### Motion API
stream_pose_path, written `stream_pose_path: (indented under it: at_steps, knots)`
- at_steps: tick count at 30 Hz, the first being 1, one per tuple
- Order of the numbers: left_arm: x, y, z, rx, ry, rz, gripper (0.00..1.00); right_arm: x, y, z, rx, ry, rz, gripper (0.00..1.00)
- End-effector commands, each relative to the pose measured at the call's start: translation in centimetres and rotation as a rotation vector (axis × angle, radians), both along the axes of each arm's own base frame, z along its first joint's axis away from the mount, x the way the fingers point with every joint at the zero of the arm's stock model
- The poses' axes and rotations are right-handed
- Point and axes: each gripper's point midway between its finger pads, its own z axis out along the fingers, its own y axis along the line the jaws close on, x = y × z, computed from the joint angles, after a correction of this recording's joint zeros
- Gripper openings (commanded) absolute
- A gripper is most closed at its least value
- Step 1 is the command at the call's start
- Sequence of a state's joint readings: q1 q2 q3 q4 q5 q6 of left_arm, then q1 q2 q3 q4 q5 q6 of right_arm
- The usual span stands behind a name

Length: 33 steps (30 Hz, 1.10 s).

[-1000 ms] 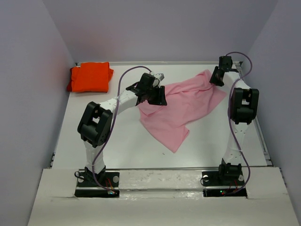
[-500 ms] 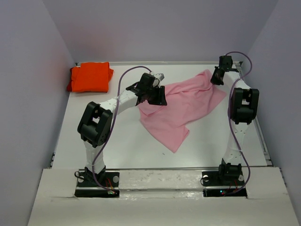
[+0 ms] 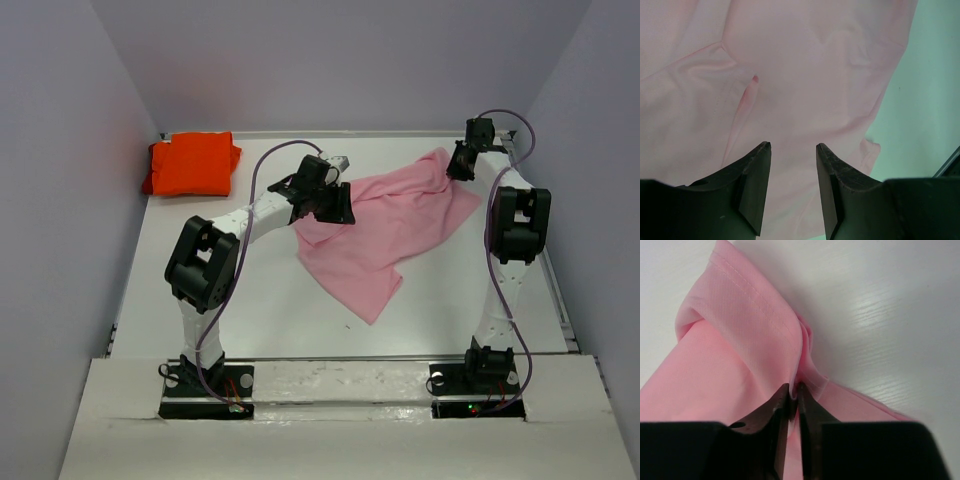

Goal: Fold and stack the t-shirts
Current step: Flatten out the tshirt

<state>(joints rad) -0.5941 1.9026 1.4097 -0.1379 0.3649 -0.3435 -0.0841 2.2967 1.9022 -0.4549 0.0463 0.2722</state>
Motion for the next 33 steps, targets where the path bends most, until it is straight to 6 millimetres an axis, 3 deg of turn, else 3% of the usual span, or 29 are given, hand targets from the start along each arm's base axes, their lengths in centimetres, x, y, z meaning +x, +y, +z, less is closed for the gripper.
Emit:
stream_pose_path:
  at_steps: [1, 6, 33]
  knots:
    - [0.5, -1.0, 3.0, -0.047, -0.069, -0.022, 0.51, 1.7, 0.1, 5.3, 0.011, -0.136, 0.019, 0.22]
    - [0.6, -1.0, 3.1, -0.044, -0.071, -0.021, 0.51, 1.9, 0.1, 5.5, 0.011, -0.141, 0.021, 0.30]
    - [0.6, -1.0, 3.4, -0.046, -0.077, -0.024, 0.51, 2.2, 2.1, 7.5, 0.070, -0.174, 0.079, 0.33]
